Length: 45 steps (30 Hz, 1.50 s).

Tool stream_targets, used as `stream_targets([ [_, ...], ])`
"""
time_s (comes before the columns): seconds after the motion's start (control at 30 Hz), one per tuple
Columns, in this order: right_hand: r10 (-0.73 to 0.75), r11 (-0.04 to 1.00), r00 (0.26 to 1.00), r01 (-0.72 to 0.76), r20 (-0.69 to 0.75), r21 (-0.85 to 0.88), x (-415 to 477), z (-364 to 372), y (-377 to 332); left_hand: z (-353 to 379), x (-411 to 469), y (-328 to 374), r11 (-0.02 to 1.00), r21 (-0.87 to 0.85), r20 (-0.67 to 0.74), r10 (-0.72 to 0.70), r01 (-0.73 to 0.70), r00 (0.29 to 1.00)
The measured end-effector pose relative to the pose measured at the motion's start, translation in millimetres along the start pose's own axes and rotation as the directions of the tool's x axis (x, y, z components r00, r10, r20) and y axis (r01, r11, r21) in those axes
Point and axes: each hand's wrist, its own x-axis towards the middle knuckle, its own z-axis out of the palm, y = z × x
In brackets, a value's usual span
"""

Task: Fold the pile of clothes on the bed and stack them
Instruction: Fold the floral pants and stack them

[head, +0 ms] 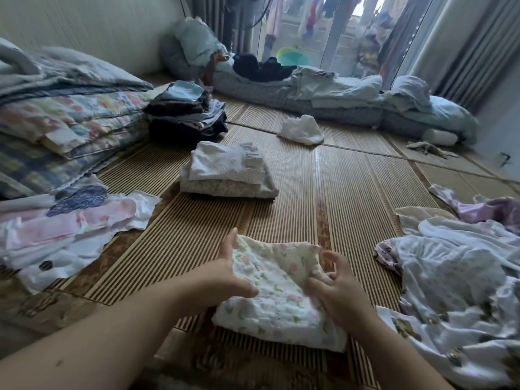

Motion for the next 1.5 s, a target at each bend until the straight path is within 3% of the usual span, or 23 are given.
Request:
stream_targets([
  [0.1, 0.016, 0.944, 0.996, -0.044, 0.087, 0.326, -5.1, -3.9, 2.7, 1.0, -4.5, 1.4, 0.979, -0.203, 0.079, 0.03, -0.014, 0.996],
  [0.2, 0.096, 0.887, 0.993, -0.119, 0.073, 0.446, -8.8, -4.3, 8.2, -2.1, -4.4, -1.0, 0.962, -0.27, 0.127, 0.004, 0.031, 0.992],
  [0.3, 0.19, 0.858, 0.981, -0.189, 0.047, 0.477, -10.2, -5.3, 14.4, -1.9, -4.6, -0.8, 0.964, -0.262, 0.134, 0.002, 0.033, 0.991],
  [0.5, 0.151, 0.801, 0.94, -0.297, 0.305, 0.52, -2.1, -15.7, 12.3, 8.1, -3.7, 1.7, 0.995, -0.014, 0.06, 0.097, -0.097, 0.993],
  [0.63, 0.008, 0.796, 0.979, -0.13, 0.206, 0.591, 22.3, -24.8, -18.8, -0.8, 0.8, 32.1, 0.948, 0.027, -0.07, 0.32, -0.319, 0.945],
  [0.77, -0.196, 0.733, 0.977, 0.088, 0.085, 0.674, 66.5, -39.5, -86.0, -31.3, 10.1, 85.7, 0.834, 0.06, -0.211, 0.547, -0.548, 0.81],
  [0.93, -0.351, 0.676, 0.935, 0.218, 0.047, 0.704, 143.8, -34.9, -169.9, -102.0, 41.5, 144.8, 0.75, 0.152, -0.276, 0.658, -0.644, 0.701],
  [1.1, -0.32, 0.81, 0.947, 0.271, 0.006, 0.52, 231.5, 18.2, -202.1, -175.7, 98.0, 166.0, 0.798, 0.246, -0.368, 0.602, -0.55, 0.709],
  [1.13, -0.288, 0.845, 0.957, 0.232, 0.045, 0.481, 247.3, 32.3, -200.7, -187.7, 111.7, 163.2, 0.818, 0.345, -0.375, 0.57, -0.46, 0.731],
  [1.2, -0.233, 0.909, 0.955, 0.145, 0.187, 0.391, 271.1, 58.7, -192.9, -205.2, 137.6, 153.4, 0.804, 0.577, -0.401, 0.432, -0.143, 0.808],
  [1.27, -0.236, 0.964, 0.945, 0.199, 0.226, 0.176, 288.7, 80.5, -182.8, -214.6, 158.5, 140.1, 0.685, 0.715, -0.47, 0.319, 0.142, 0.823],
  [1.33, -0.289, 0.928, 0.933, 0.328, 0.215, -0.177, 304.0, 92.0, -174.7, -219.4, 173.9, 127.3, 0.579, 0.771, -0.501, 0.296, 0.265, 0.813],
  [1.4, -0.235, 0.765, 0.916, 0.381, 0.325, -0.52, 316.1, 97.1, -166.7, -223.3, 182.0, 118.9, 0.542, 0.773, -0.513, 0.228, 0.33, 0.828],
  [1.5, -0.082, 0.719, 0.939, 0.288, 0.334, -0.633, 326.3, 97.2, -163.3, -223.3, 187.7, 112.9, 0.478, 0.781, -0.521, 0.144, 0.402, 0.841],
])
